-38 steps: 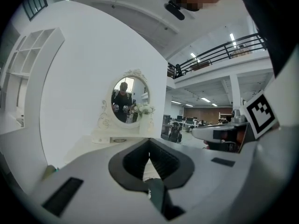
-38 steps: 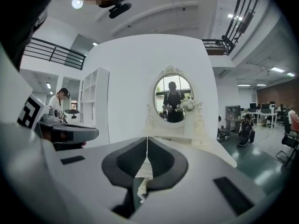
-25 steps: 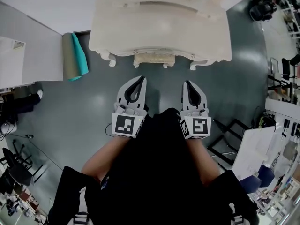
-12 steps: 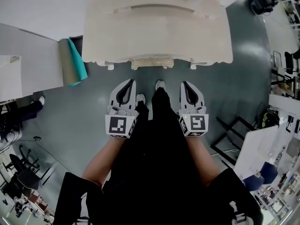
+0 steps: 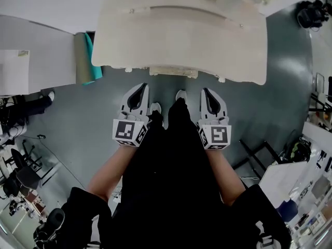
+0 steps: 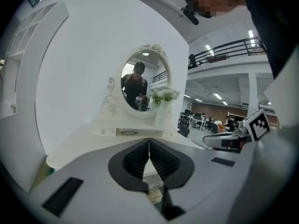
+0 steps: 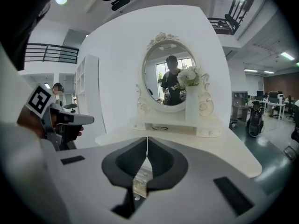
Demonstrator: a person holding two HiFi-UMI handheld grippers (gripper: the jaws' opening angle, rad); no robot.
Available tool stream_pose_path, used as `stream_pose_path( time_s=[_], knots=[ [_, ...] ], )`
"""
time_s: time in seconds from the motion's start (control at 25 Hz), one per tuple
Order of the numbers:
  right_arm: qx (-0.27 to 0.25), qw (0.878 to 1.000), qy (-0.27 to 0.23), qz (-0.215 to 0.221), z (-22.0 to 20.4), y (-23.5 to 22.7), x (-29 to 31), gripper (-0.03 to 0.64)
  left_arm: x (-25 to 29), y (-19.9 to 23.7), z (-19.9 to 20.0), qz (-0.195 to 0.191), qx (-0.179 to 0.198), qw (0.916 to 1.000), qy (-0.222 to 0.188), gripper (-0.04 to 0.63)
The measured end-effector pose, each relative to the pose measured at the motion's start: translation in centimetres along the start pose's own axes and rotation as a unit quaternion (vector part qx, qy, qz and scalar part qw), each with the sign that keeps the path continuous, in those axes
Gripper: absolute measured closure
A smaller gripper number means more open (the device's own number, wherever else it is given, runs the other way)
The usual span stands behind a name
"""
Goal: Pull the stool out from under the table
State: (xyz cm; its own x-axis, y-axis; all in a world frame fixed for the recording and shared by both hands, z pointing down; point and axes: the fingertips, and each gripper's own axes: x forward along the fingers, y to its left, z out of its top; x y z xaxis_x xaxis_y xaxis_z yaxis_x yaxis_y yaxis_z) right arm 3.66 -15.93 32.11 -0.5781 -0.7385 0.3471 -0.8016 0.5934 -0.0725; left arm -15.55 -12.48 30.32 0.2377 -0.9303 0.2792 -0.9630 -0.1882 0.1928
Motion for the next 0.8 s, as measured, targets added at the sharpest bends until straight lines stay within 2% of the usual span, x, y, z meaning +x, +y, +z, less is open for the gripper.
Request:
stream_pose_path(
  time_s=[0.08,0.16,0.32,0.44,0.6,0.72,0.8],
  knots=[
    [-0.005,1.000,0.005,0.009,-1.0,-0.2,0.2,0.597,0.5,0.5,-1.0,0.010,-0.004,0.9999,0.005,0.580],
    [-0.006,1.000,0.016,0.007,-2.1,-0.4,0.1,0.597,0.7,0.5,-1.9,0.005,0.003,0.9999,0.014,0.580],
    [-0.022,0.999,0.048,0.011,-5.4,-0.1,0.8,0.597,0.9,-0.6,-4.0,-0.042,0.055,0.9975,0.014,0.580],
    [-0.029,0.998,0.054,0.007,-8.5,-0.2,1.7,0.597,1.3,-1.5,-6.7,-0.078,0.044,0.9956,0.027,0.580],
    [-0.016,0.999,0.043,0.002,-12.8,-0.6,2.8,0.597,2.5,-1.9,-11.3,-0.103,0.032,0.9925,0.058,0.579],
    [-0.028,0.997,0.065,0.011,-16.0,-1.7,4.1,0.597,4.4,-1.7,-14.5,-0.104,0.034,0.9923,0.057,0.578],
    [-0.029,0.996,0.089,0.013,-19.0,-2.5,5.2,0.597,5.3,-0.5,-16.7,-0.087,0.035,0.9942,0.053,0.578]
  ],
)
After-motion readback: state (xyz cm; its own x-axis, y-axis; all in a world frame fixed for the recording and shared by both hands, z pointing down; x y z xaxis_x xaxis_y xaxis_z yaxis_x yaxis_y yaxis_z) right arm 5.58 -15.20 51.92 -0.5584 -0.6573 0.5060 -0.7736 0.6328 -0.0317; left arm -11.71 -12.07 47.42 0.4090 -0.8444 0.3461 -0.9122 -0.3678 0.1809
